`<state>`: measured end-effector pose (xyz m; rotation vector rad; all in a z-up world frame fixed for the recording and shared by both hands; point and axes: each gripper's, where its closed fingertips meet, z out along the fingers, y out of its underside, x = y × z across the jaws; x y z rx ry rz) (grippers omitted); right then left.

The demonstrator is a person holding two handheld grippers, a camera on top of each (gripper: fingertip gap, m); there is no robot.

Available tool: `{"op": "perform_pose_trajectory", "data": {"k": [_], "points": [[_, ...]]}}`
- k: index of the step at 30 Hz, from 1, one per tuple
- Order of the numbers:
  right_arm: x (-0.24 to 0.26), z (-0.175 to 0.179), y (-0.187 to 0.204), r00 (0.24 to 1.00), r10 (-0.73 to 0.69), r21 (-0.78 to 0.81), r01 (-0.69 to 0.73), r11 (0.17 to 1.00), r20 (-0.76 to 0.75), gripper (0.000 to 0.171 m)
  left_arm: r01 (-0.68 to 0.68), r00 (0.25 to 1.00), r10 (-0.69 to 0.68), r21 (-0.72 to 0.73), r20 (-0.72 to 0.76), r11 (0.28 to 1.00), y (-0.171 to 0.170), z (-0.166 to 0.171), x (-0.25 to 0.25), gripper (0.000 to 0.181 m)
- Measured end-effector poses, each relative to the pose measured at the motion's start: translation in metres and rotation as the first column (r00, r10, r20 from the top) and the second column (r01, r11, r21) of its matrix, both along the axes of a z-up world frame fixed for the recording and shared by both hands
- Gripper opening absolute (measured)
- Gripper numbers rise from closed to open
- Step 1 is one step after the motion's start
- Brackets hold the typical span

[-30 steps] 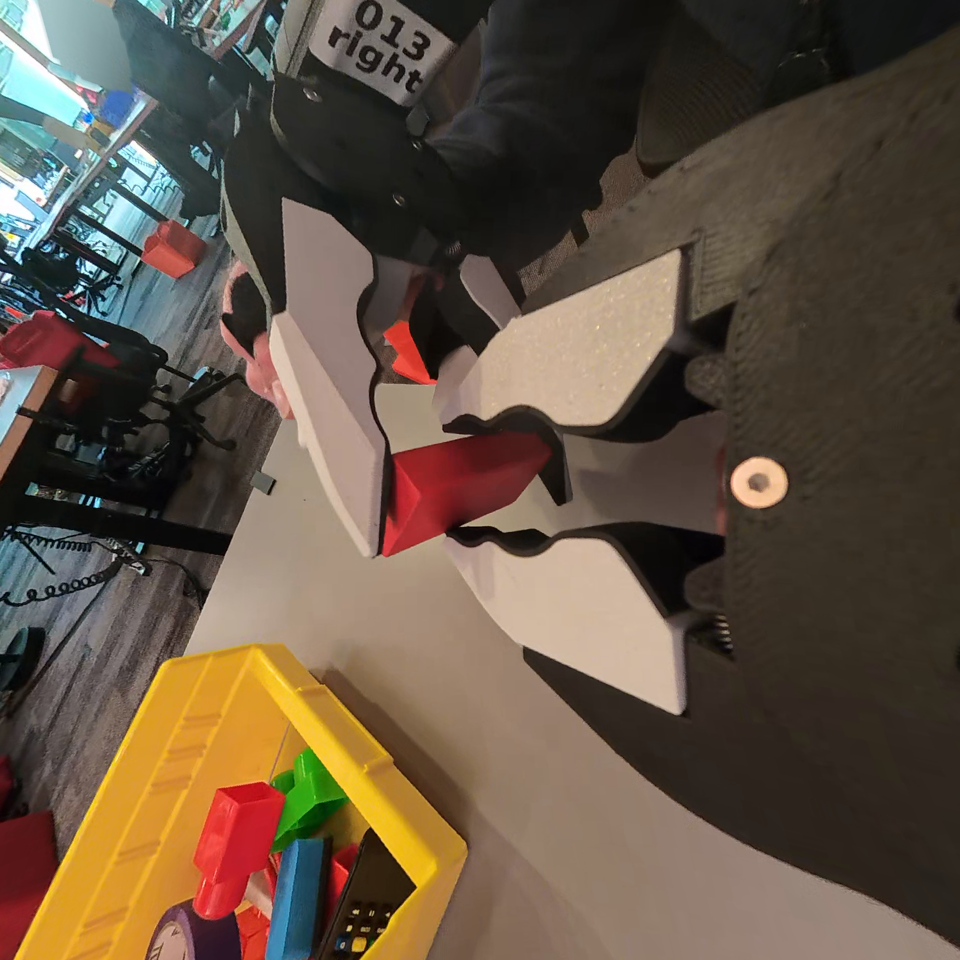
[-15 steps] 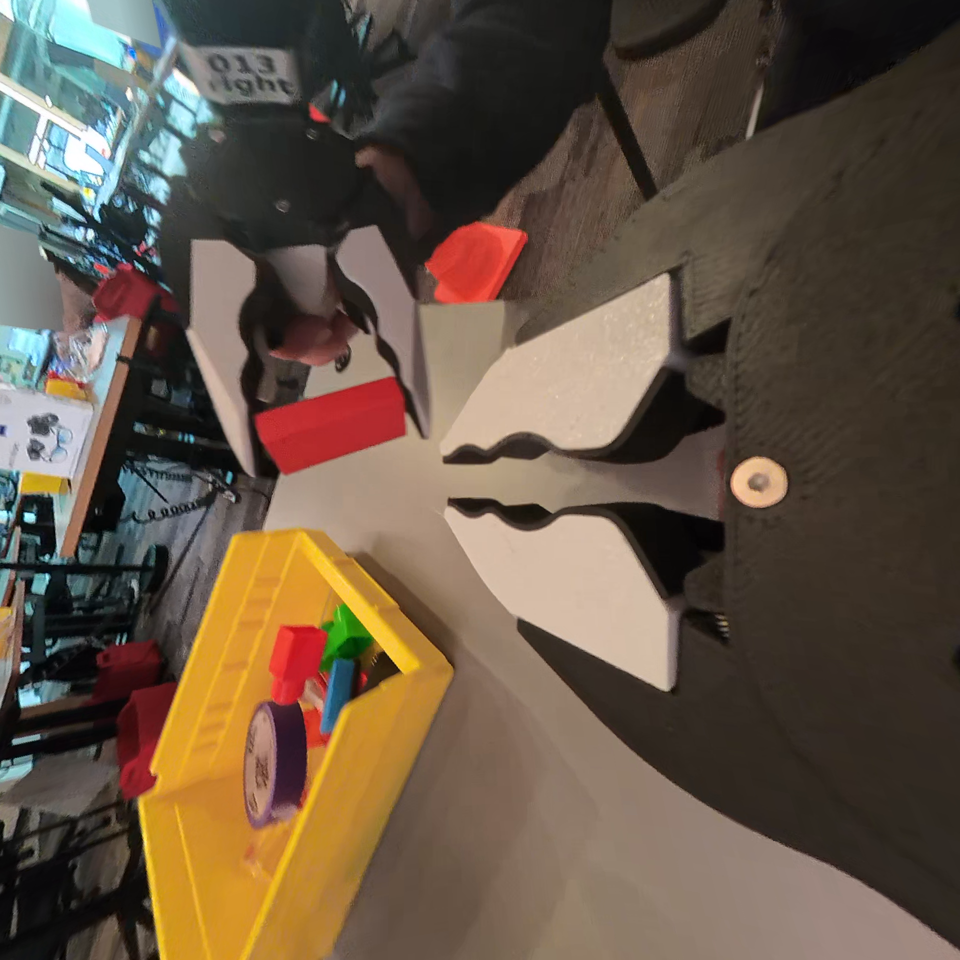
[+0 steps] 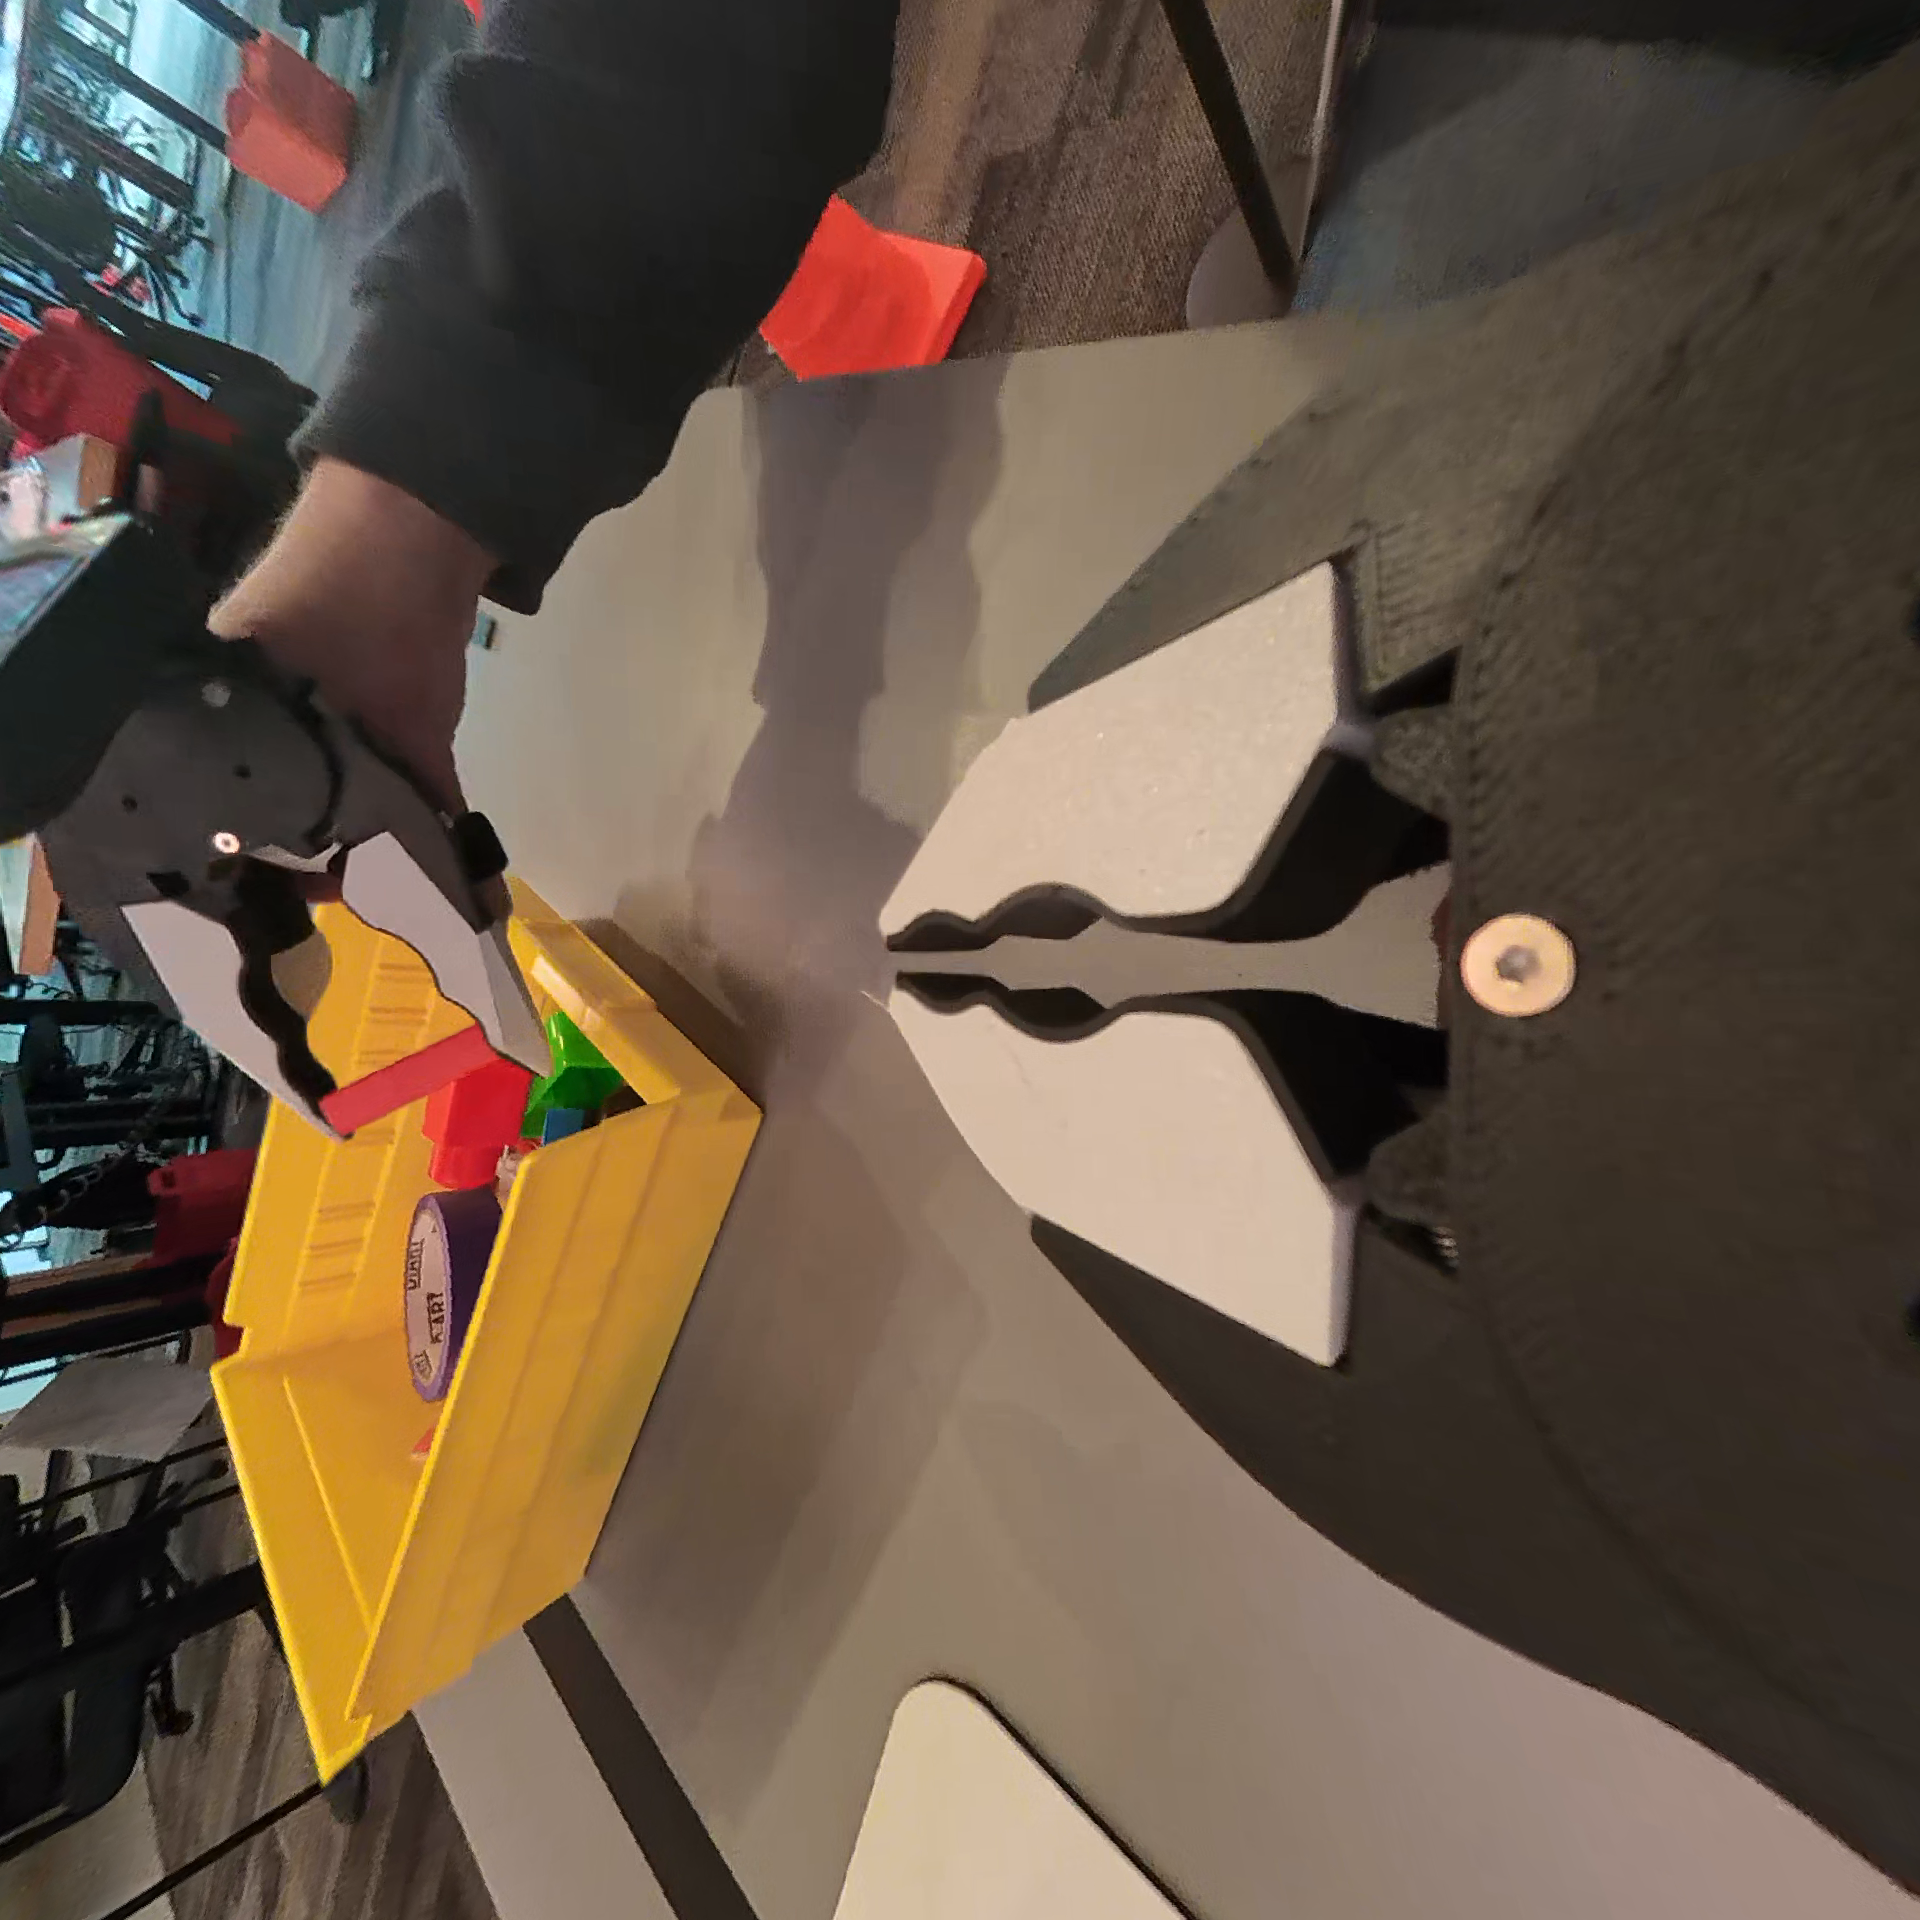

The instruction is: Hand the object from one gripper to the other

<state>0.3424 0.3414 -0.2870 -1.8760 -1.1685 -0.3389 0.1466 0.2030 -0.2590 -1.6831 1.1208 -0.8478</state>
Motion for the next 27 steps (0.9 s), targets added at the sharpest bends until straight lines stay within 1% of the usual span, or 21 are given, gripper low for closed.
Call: {"op": "perform_pose_trajectory", "data": {"k": [3, 7, 11, 13, 15, 18, 22, 24, 27], "points": [[0.003, -0.016, 0.006, 0.999, -0.015, -0.091, 0.018, 0.996, 0.036, 0.068, -0.013, 1.0, 0.014, -0.012, 0.016, 1.0, 0.007, -0.002, -0.009, 0.003], [0.005, -0.028, 0.01, 0.999, -0.049, -0.177, 0.05, 0.983, 0.01, 0.068, -0.04, 0.998, 0.041, -0.025, 0.046, 0.999, 0.017, 0.001, -0.023, 0.006], [0.001, -0.024, 0.012, 0.998, -0.059, -0.187, 0.051, 0.981, -0.034, 0.068, -0.077, 0.996, 0.077, 0.009, 0.05, 0.997, 0.026, 0.009, -0.04, 0.012], [0.003, -0.025, 0.012, 0.995, -0.087, -0.204, 0.077, 0.976, -0.041, 0.075, -0.095, 0.994, 0.094, 0.024, 0.05, 0.995, 0.029, 0.012, -0.05, 0.015], [0.002, -0.025, 0.011, 0.994, -0.097, -0.212, 0.083, 0.974, -0.058, 0.077, -0.116, 0.993, 0.114, 0.044, 0.04, 0.992, 0.033, 0.015, -0.06, 0.016], [0.0, -0.01, 0.014, 0.992, -0.112, -0.131, 0.103, 0.986, -0.062, 0.072, -0.163, 0.986, 0.161, 0.091, 0.033, 0.982, 0.041, 0.023, -0.079, 0.017], [-0.02, 0.032, 0.011, 0.989, -0.092, 0.037, 0.096, 0.995, -0.114, 0.062, -0.252, 0.967, 0.253, 0.171, 0.015, 0.953, 0.056, 0.041, -0.115, 0.019], [-0.041, 0.053, 0.006, 0.993, -0.04, 0.117, 0.054, 0.992, -0.115, 0.059, -0.312, 0.948, 0.319, 0.213, 0.0, 0.926, 0.068, 0.051, -0.14, 0.021], [-0.09, 0.076, -0.009, 0.988, 0.093, 0.197, -0.067, 0.978, -0.126, 0.063, -0.408, 0.907, 0.421, 0.257, 0.005, 0.876, 0.085, 0.067, -0.182, 0.025]]}}
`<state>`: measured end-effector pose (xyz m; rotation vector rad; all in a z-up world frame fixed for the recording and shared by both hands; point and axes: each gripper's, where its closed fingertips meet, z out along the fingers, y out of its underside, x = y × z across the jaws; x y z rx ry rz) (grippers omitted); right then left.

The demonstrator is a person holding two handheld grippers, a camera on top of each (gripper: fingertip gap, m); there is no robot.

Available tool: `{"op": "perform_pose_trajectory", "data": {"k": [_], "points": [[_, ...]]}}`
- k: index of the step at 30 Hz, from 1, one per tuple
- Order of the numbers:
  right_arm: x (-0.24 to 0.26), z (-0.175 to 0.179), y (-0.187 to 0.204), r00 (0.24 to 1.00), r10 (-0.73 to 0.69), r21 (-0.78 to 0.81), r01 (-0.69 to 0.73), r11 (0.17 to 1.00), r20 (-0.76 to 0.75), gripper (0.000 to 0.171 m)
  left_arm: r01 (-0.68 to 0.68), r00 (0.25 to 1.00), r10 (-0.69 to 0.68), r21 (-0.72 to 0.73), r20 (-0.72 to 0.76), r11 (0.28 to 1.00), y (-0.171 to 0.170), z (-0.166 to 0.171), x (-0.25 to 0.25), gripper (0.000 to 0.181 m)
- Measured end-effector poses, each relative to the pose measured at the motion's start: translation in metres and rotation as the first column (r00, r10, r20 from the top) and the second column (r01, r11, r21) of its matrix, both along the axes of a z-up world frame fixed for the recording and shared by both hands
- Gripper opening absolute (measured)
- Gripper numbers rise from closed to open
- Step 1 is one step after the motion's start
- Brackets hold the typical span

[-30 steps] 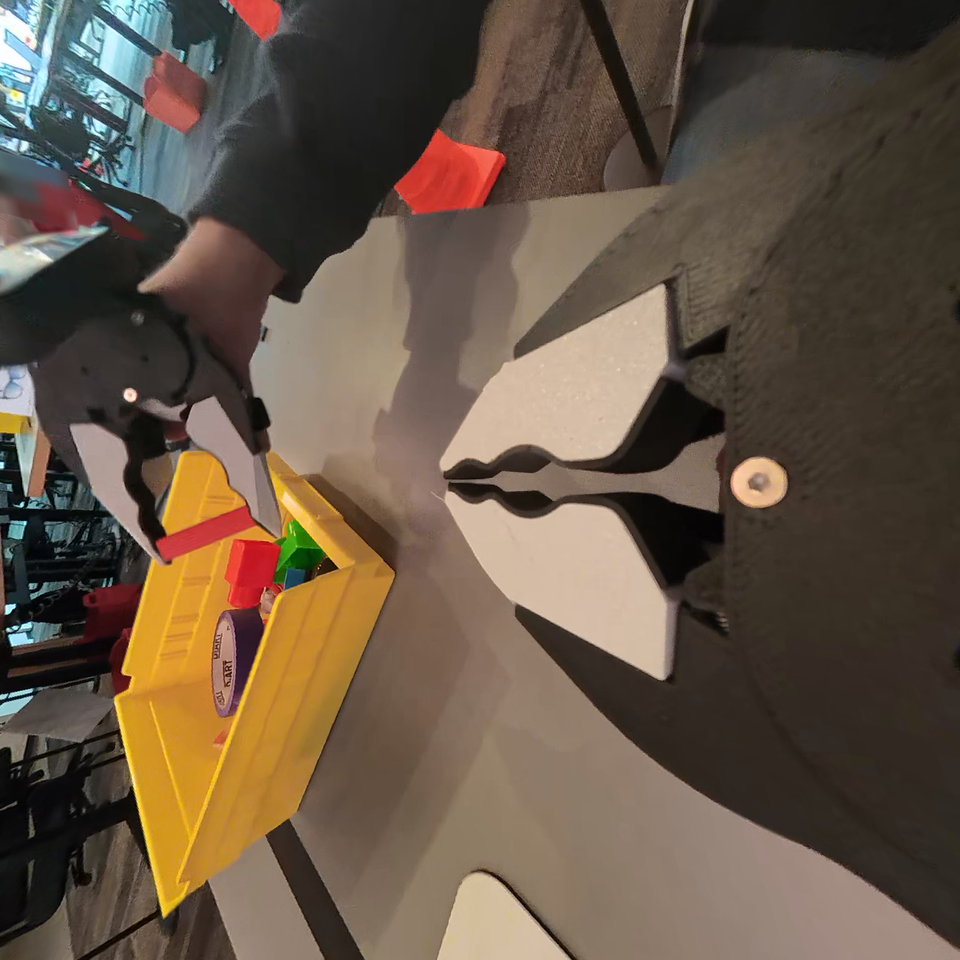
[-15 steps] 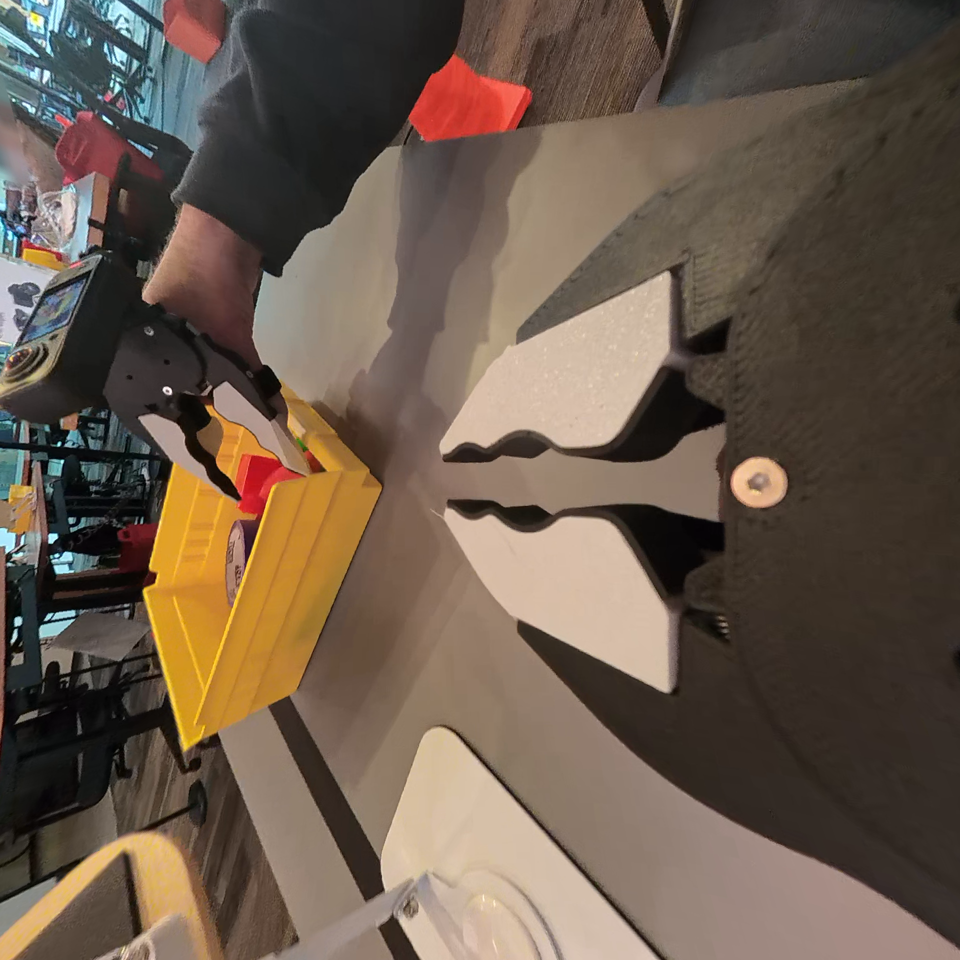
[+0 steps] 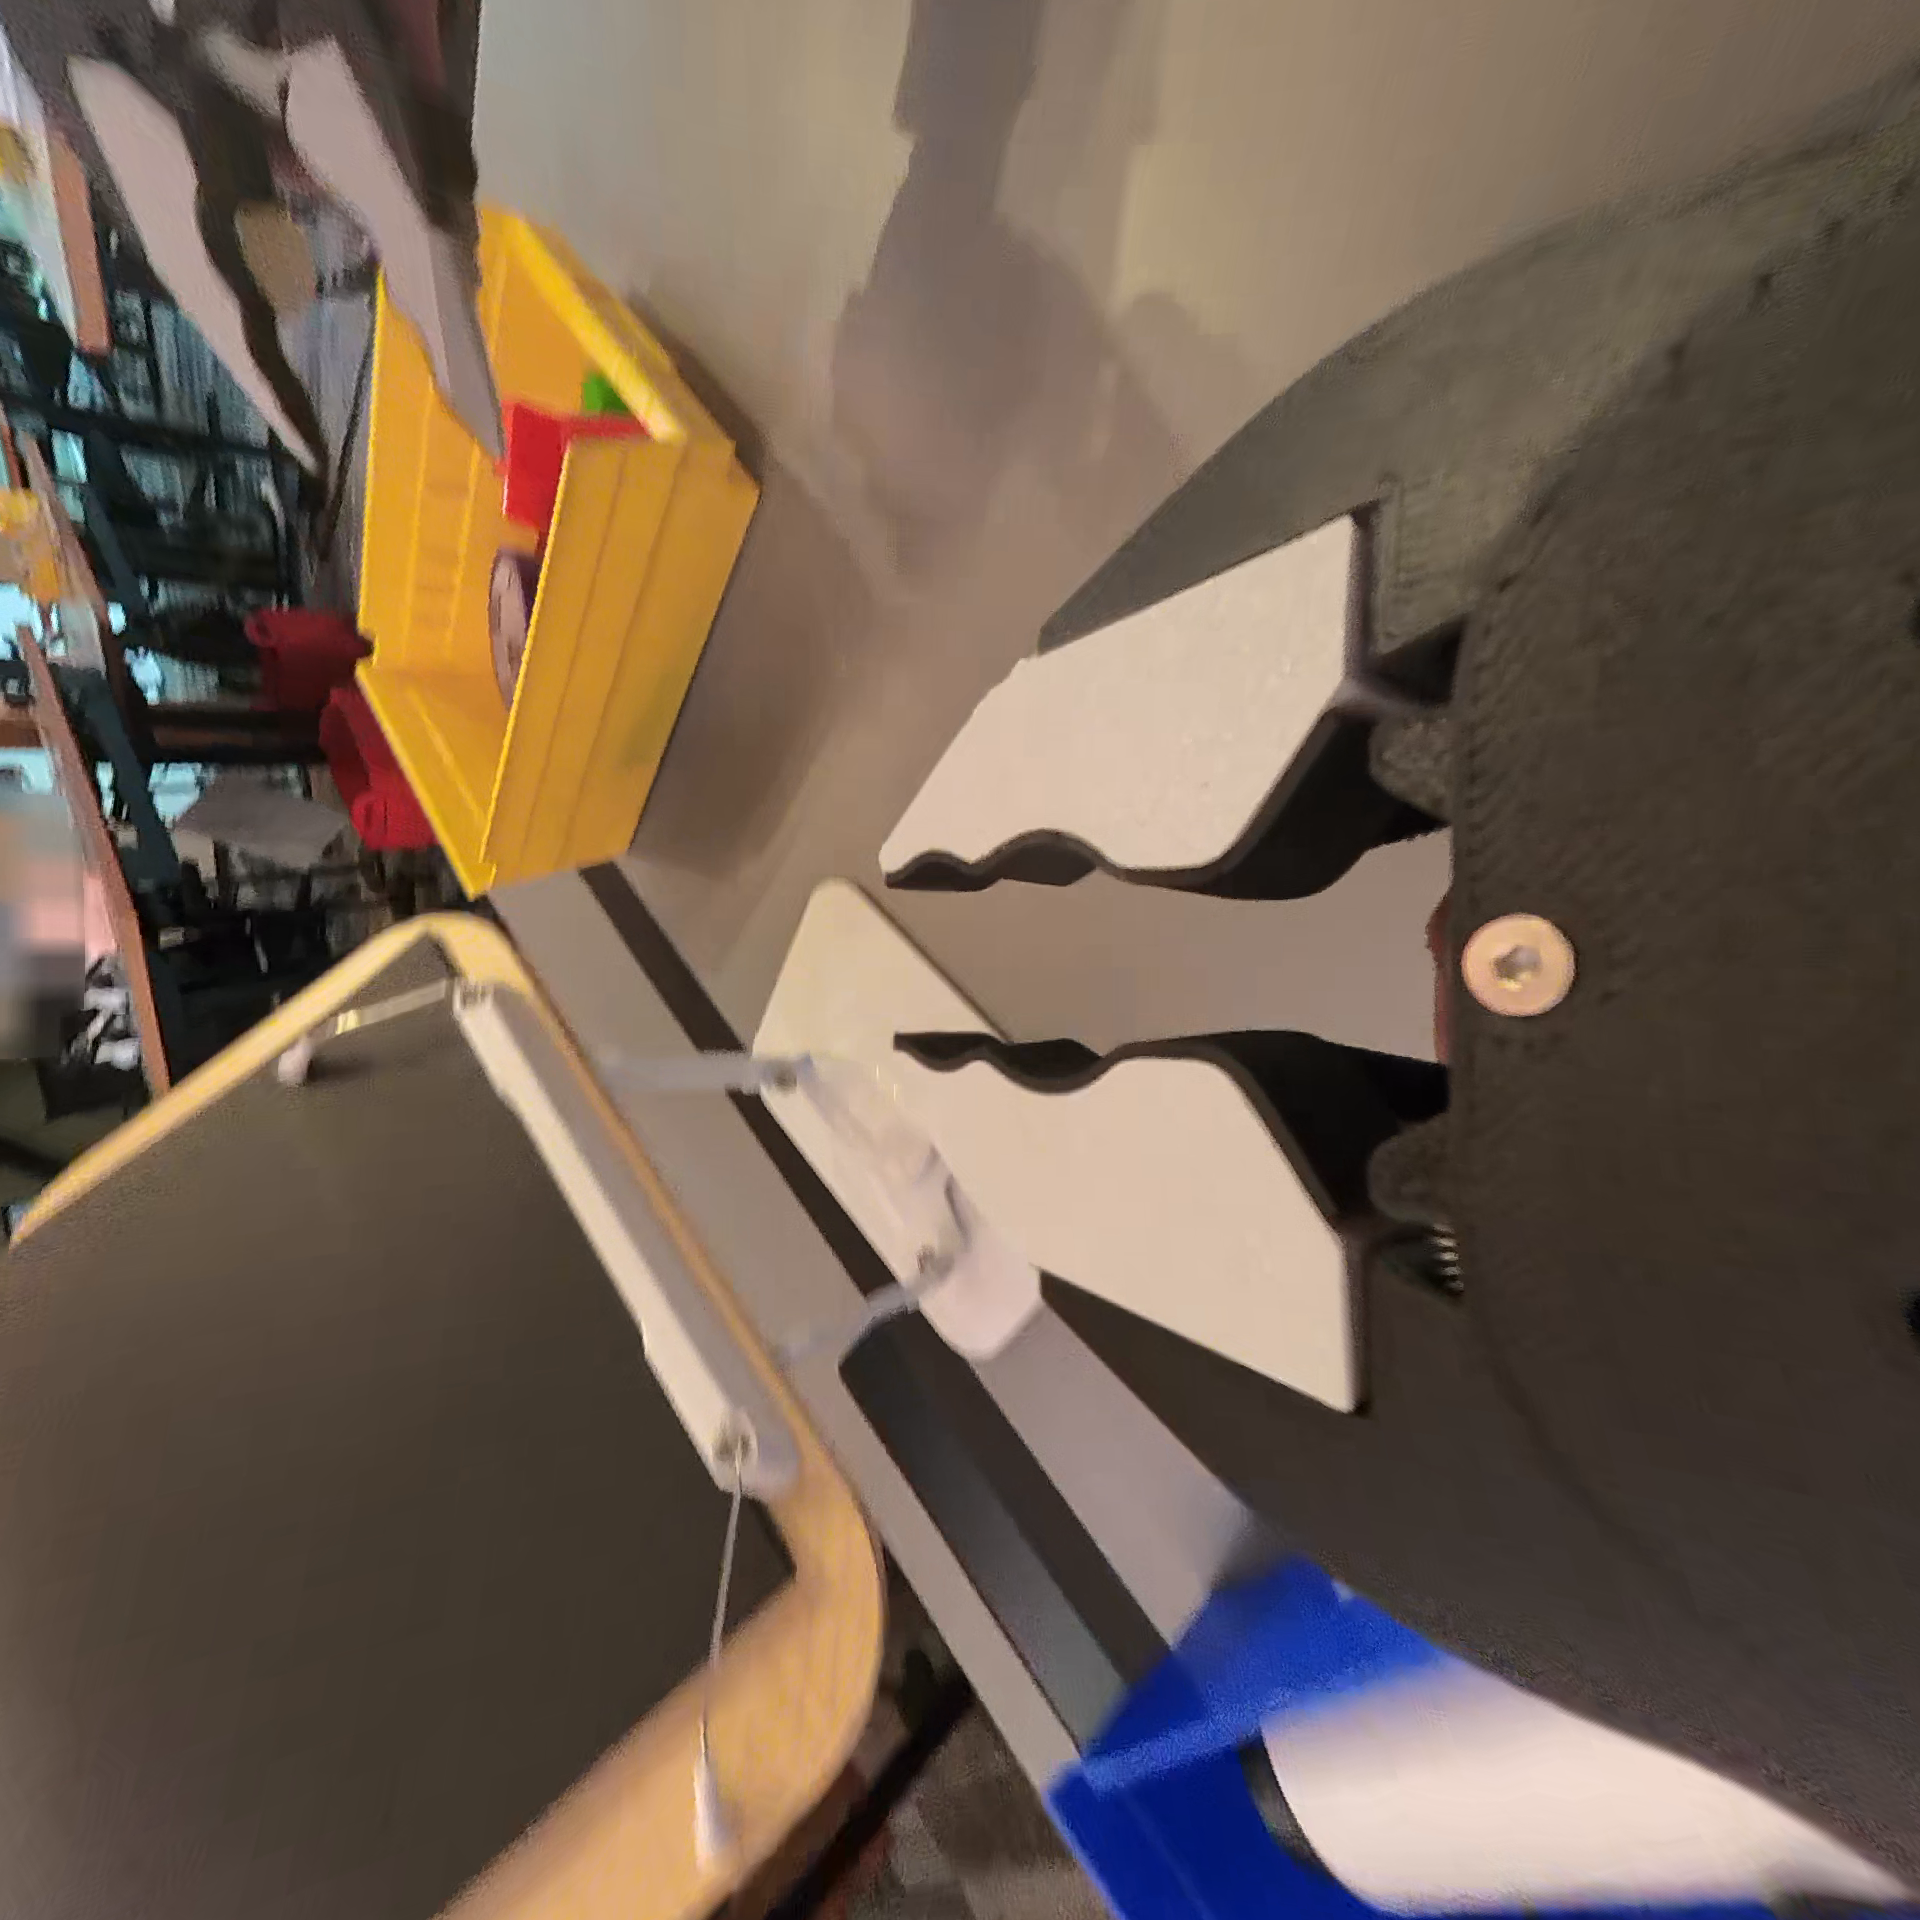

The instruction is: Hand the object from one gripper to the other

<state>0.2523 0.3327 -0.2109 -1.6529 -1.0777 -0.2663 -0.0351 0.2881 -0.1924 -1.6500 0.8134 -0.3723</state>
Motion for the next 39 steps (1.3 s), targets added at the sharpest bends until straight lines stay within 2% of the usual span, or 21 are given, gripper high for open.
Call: {"op": "perform_pose_trajectory", "data": {"k": [3, 7, 10, 14, 18, 21, 25, 27, 29, 31, 35, 37, 38, 39], "points": [[-0.056, 0.012, -0.014, 0.988, 0.126, 0.026, -0.124, 0.992, -0.084, 0.055, -0.126, 0.992, 0.126, 0.027, -0.008, 0.992, 0.016, 0.013, -0.049, 0.026], [-0.13, 0.018, -0.025, 0.933, 0.277, 0.045, -0.274, 0.961, -0.228, 0.049, -0.306, 0.945, 0.307, 0.025, -0.117, 0.952, 0.037, 0.017, -0.123, 0.029], [-0.175, 0.002, -0.021, 0.901, 0.332, 0.003, -0.345, 0.939, -0.278, 0.05, -0.336, 0.933, 0.313, -0.12, -0.176, 0.934, 0.043, 0.004, -0.158, 0.04], [-0.228, -0.024, -0.012, 0.851, 0.381, -0.056, -0.428, 0.902, -0.361, 0.05, -0.391, 0.914, 0.358, -0.171, -0.193, 0.904, 0.054, -0.002, -0.196, 0.042], [-0.257, -0.045, 0.006, 0.83, 0.376, -0.075, -0.442, 0.894, -0.413, 0.049, -0.412, 0.908, 0.368, -0.263, -0.203, 0.872, 0.069, -0.021, -0.222, 0.049], [-0.268, -0.058, 0.019, 0.84, 0.373, -0.059, -0.428, 0.902, -0.394, 0.049, -0.439, 0.896, 0.387, -0.296, -0.219, 0.848, 0.079, -0.033, -0.244, 0.055], [-0.283, -0.072, 0.033, 0.832, 0.374, -0.057, -0.432, 0.9, -0.409, 0.047, -0.383, 0.923, 0.36, -0.41, -0.136, 0.828, 0.09, -0.049, -0.251, 0.062], [-0.292, -0.079, 0.039, 0.828, 0.376, -0.063, -0.439, 0.897, -0.416, 0.046, -0.366, 0.93, 0.335, -0.473, -0.151, 0.802, 0.095, -0.063, -0.25, 0.07], [-0.302, -0.086, 0.041, 0.821, 0.394, -0.068, -0.459, 0.886, -0.413, 0.045, -0.336, 0.941, 0.299, -0.551, -0.16, 0.764, 0.099, -0.077, -0.241, 0.075], [-0.31, -0.092, 0.044, 0.824, 0.409, -0.079, -0.473, 0.878, -0.393, 0.045, -0.307, 0.952, 0.243, -0.625, -0.188, 0.718, 0.104, -0.091, -0.228, 0.088], [-0.321, -0.096, 0.049, 0.826, 0.444, -0.071, -0.495, 0.866, -0.347, 0.043, -0.341, 0.94, 0.214, -0.673, -0.267, 0.656, 0.125, -0.111, -0.227, 0.092], [-0.324, -0.099, 0.047, 0.826, 0.461, -0.074, -0.508, 0.858, -0.326, 0.043, -0.361, 0.93, 0.171, -0.714, -0.326, 0.6, 0.126, -0.129, -0.231, 0.095], [-0.325, -0.1, 0.045, 0.824, 0.469, -0.071, -0.514, 0.855, -0.317, 0.043, -0.346, 0.935, 0.138, -0.747, -0.328, 0.568, 0.124, -0.137, -0.228, 0.103], [-0.324, -0.099, 0.044, 0.822, 0.477, -0.063, -0.519, 0.852, -0.311, 0.043, -0.306, 0.949, 0.11, -0.788, -0.294, 0.534, 0.12, -0.141, -0.222, 0.098]]}}
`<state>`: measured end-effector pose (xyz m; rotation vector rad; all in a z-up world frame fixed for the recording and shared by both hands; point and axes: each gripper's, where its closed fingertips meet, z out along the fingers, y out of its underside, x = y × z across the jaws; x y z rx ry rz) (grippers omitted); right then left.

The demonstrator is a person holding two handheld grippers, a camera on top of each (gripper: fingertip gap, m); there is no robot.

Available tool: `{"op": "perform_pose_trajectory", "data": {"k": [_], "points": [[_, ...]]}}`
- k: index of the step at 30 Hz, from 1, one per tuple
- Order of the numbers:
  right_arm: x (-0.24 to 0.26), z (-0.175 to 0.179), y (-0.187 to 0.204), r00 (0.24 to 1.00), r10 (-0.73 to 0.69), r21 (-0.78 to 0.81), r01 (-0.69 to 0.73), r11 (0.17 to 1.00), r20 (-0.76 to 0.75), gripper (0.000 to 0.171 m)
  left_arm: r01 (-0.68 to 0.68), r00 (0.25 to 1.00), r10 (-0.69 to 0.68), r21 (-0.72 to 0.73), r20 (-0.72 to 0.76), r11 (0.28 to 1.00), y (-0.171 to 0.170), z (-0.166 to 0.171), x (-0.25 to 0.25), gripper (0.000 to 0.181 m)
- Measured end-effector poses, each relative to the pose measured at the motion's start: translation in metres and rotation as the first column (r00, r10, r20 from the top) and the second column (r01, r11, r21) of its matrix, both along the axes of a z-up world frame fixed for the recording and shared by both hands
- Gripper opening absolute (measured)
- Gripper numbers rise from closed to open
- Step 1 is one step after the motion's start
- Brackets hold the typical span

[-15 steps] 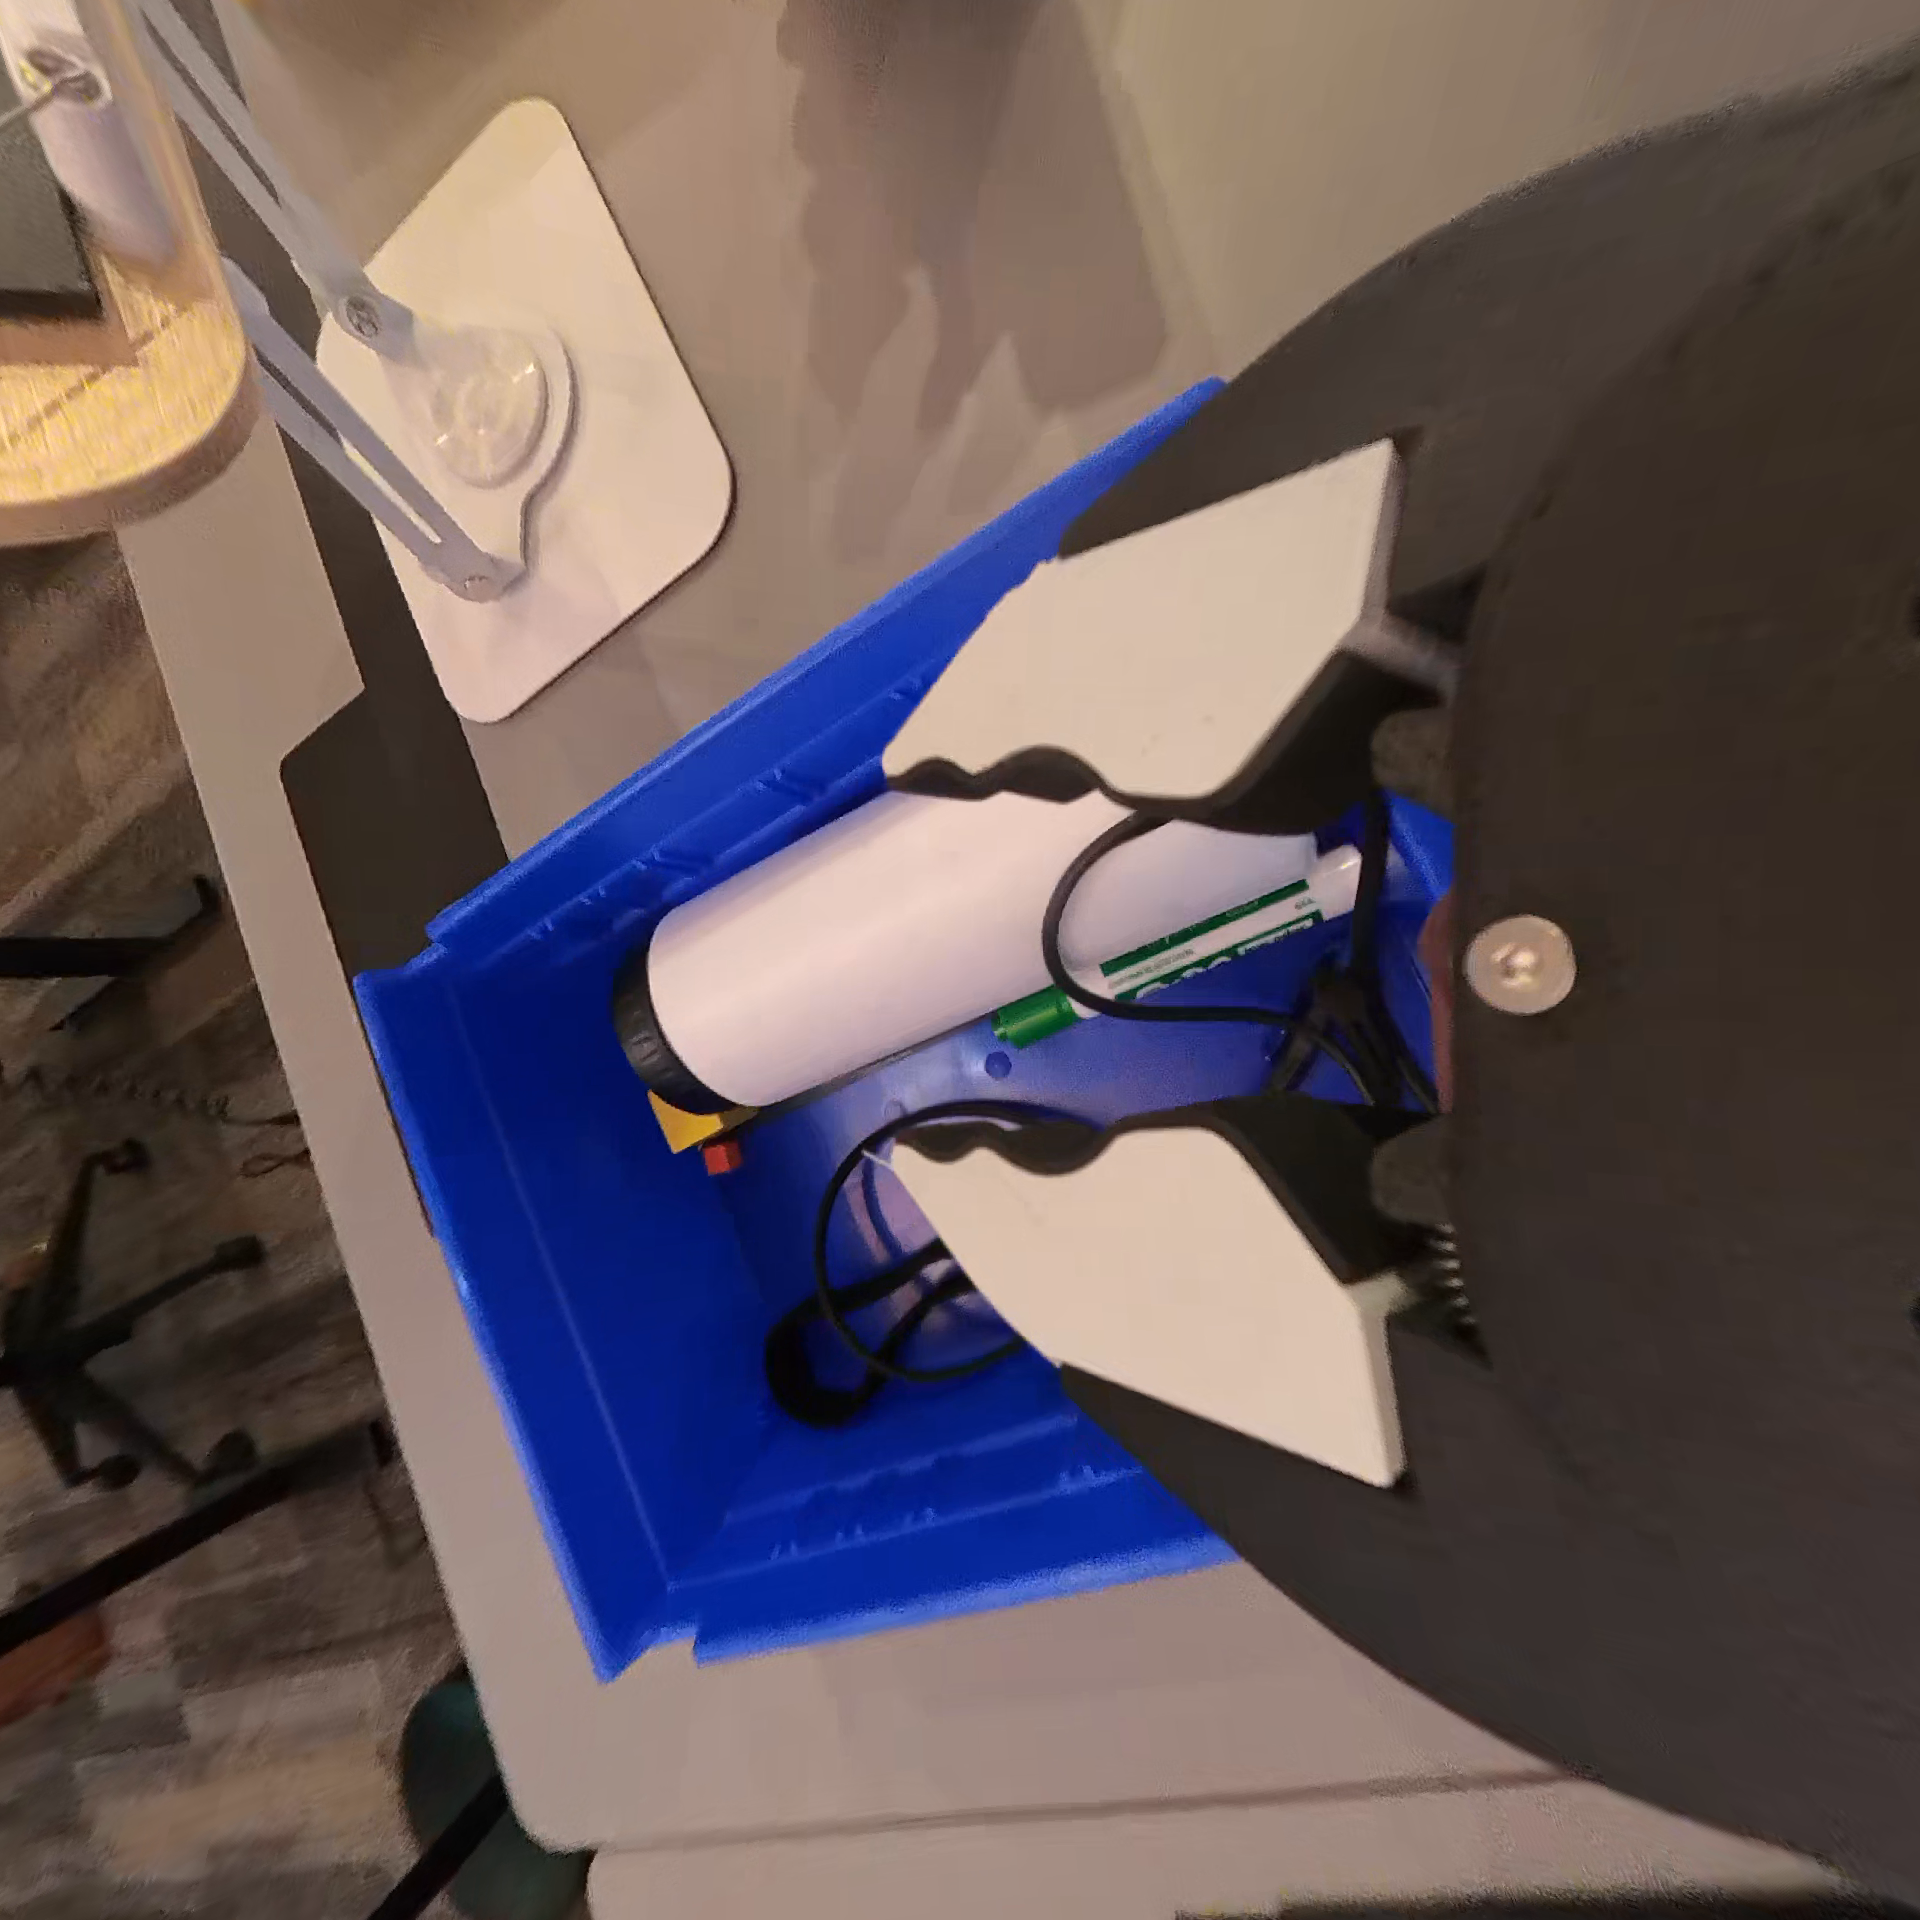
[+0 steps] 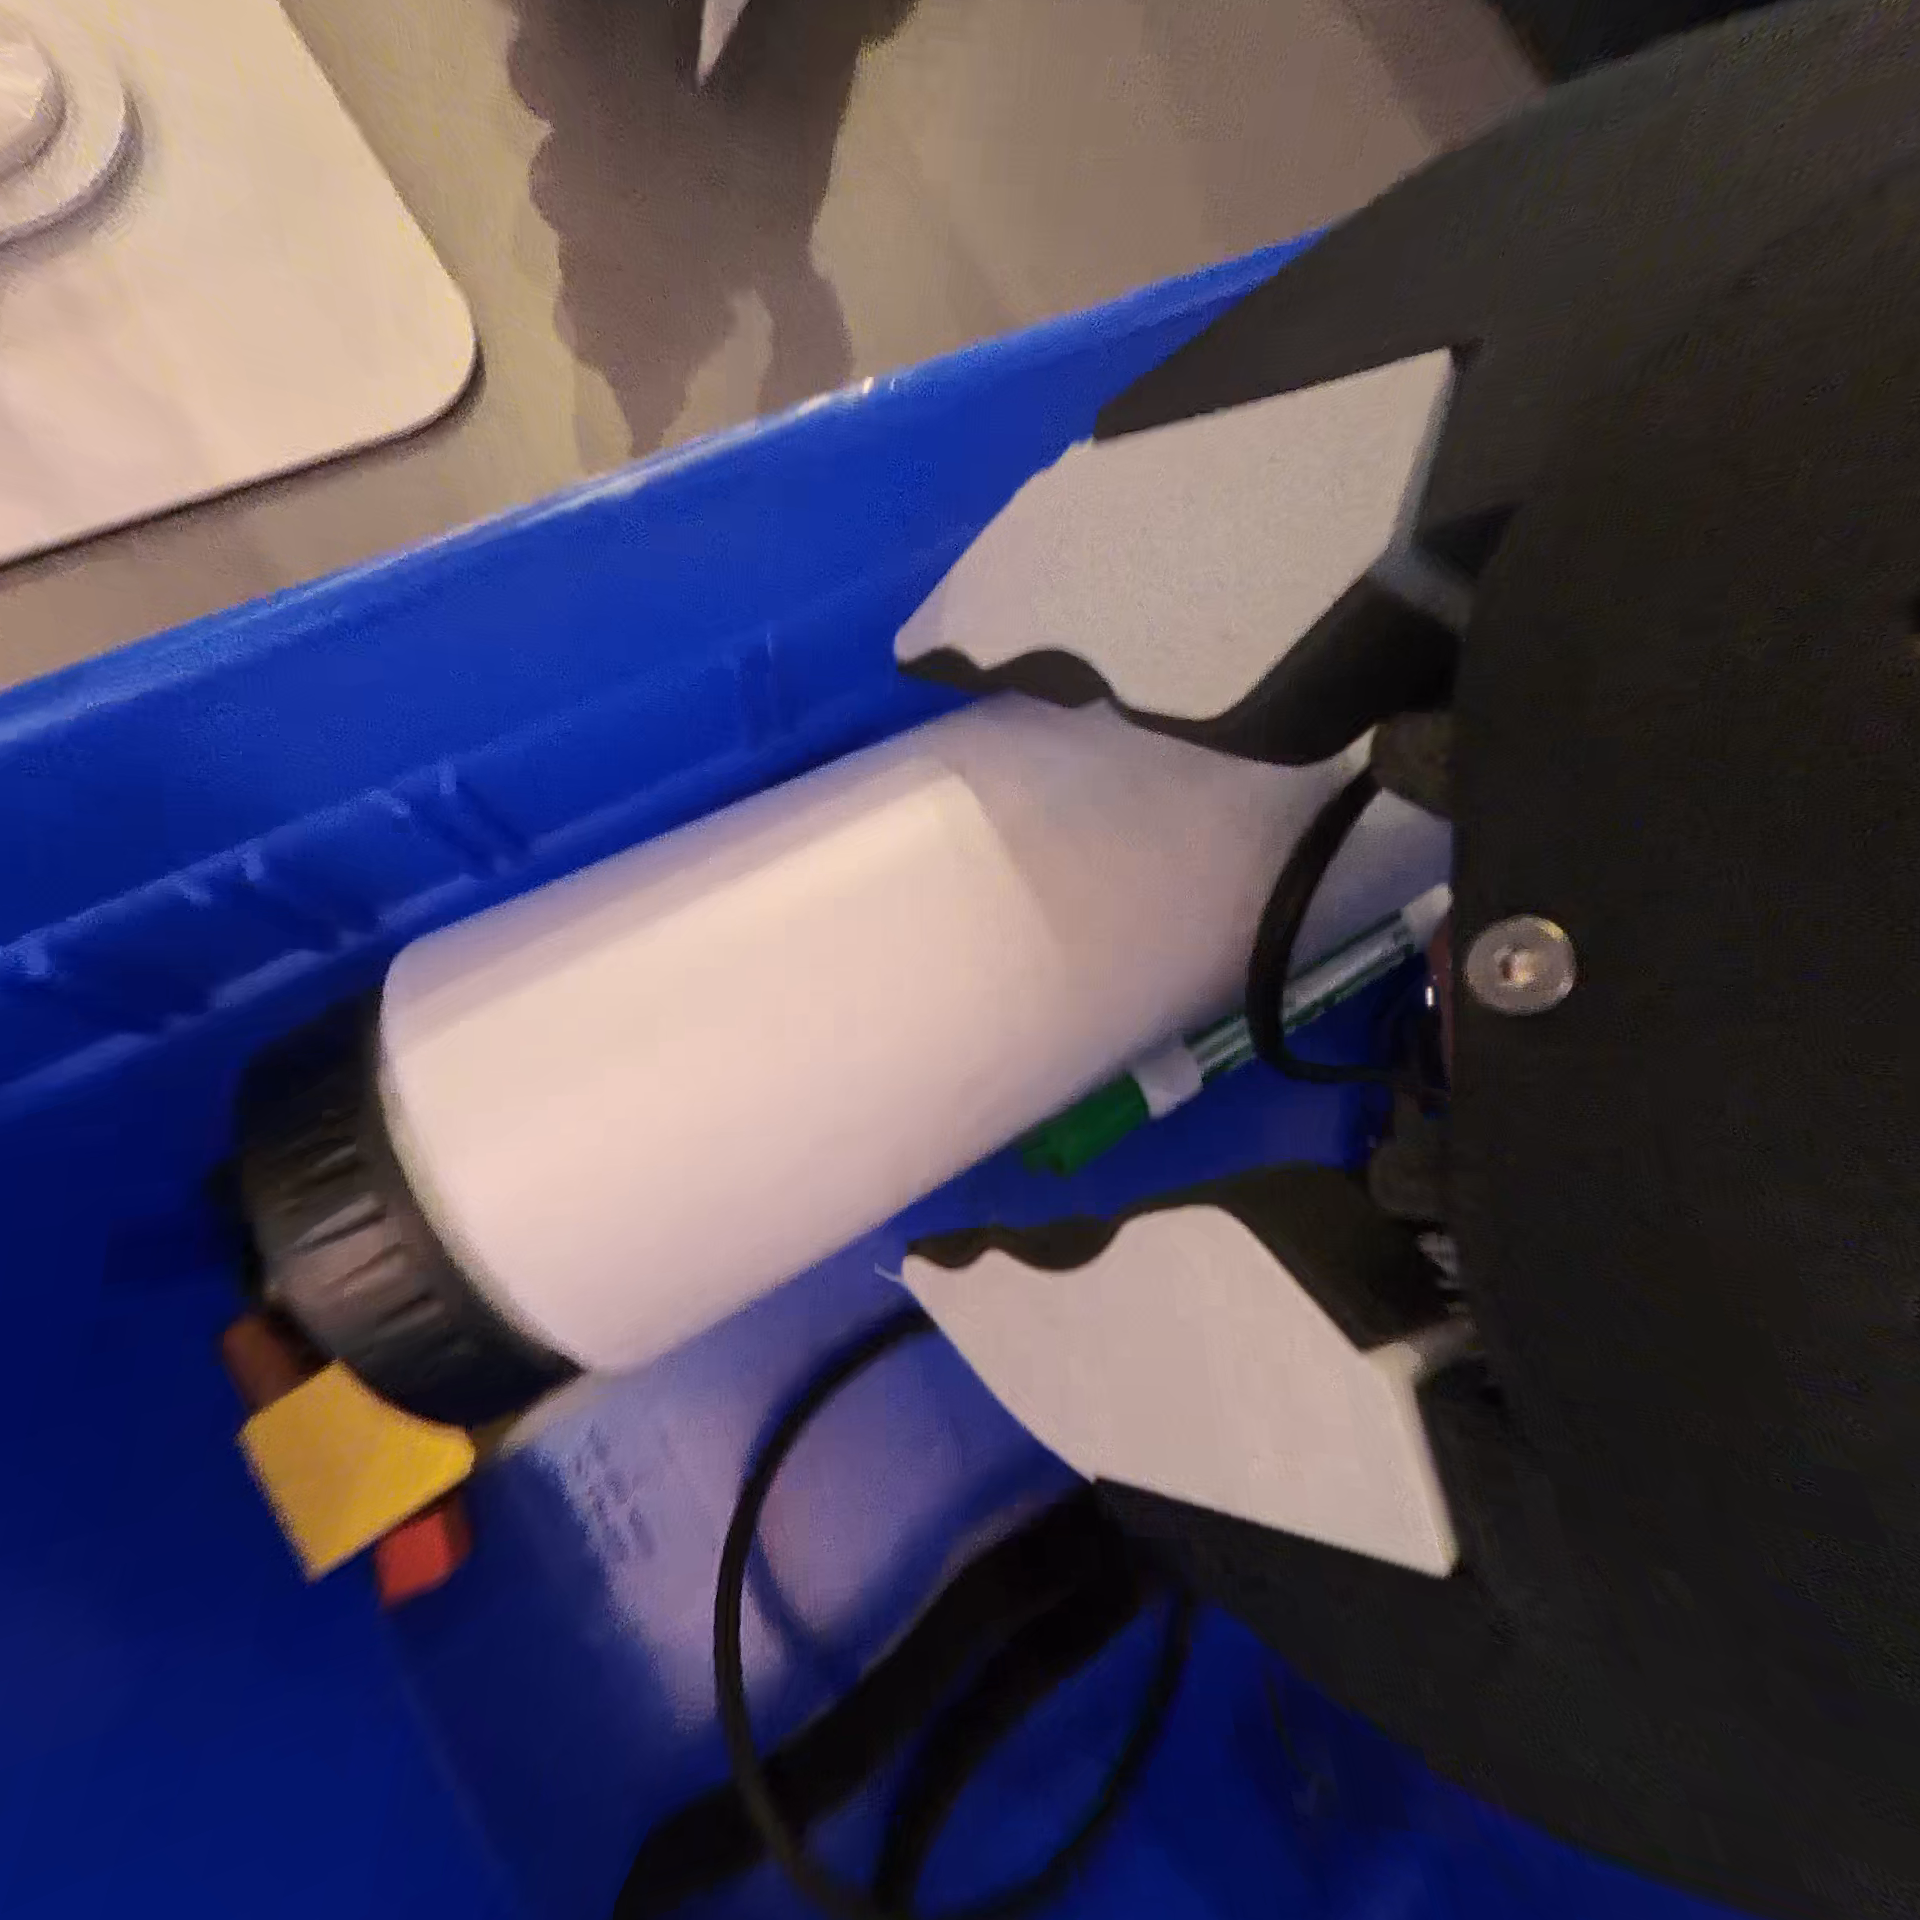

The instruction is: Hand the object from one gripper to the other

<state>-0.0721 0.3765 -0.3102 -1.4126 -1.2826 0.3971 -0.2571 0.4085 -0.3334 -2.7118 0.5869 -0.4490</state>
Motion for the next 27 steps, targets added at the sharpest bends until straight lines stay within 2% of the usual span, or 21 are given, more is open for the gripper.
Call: {"op": "perform_pose_trajectory", "data": {"k": [1, 5, 8, 12, 16, 19, 23, 25, 27], "points": [[0.001, 0.0, -0.001, 1.0, 0.004, 0.004, -0.004, 1.0, 0.002, 0.042, 0.011, 1.0, -0.011, -0.029, 0.017, 1.0, -0.002, -0.001, 0.002, 0.093], [0.005, 0.001, -0.004, 1.0, 0.013, 0.0, -0.013, 1.0, -0.01, 0.042, 0.035, 0.999, -0.039, -0.111, -0.032, 0.993, -0.016, -0.006, -0.011, 0.09], [0.008, 0.003, -0.004, 1.0, 0.009, -0.006, -0.01, 1.0, -0.025, 0.042, -0.049, 0.995, 0.039, -0.107, -0.092, 0.993, -0.019, -0.006, -0.033, 0.089], [0.009, 0.004, -0.005, 1.0, 0.009, -0.006, -0.01, 1.0, -0.029, 0.042, -0.183, 0.982, 0.18, -0.063, -0.05, 0.981, -0.022, -0.003, -0.057, 0.084], [0.009, 0.004, -0.005, 0.999, 0.01, -0.007, -0.01, 1.0, -0.032, 0.042, -0.241, 0.962, 0.241, 0.021, -0.13, 0.97, -0.021, 0.005, -0.077, 0.09], [0.009, 0.003, -0.005, 1.0, 0.011, -0.006, -0.012, 1.0, -0.028, 0.042, -0.235, 0.953, 0.256, 0.135, -0.165, 0.963, -0.003, 0.027, -0.078, 0.085], [0.008, 0.002, -0.006, 1.0, 0.015, -0.004, -0.015, 1.0, -0.02, 0.042, -0.108, 0.969, 0.154, 0.231, -0.192, 0.967, 0.036, 0.049, -0.046, 0.07], [0.008, 0.003, -0.006, 1.0, 0.016, -0.004, -0.016, 1.0, -0.023, 0.042, -0.055, 0.955, 0.116, 0.221, -0.272, 0.974, 0.058, 0.045, -0.041, 0.065], [0.008, 0.003, -0.006, 1.0, 0.015, -0.005, -0.016, 1.0, -0.027, 0.042, -0.027, 0.963, 0.069, 0.16, -0.259, 0.987, 0.076, 0.035, -0.029, 0.064]]}}
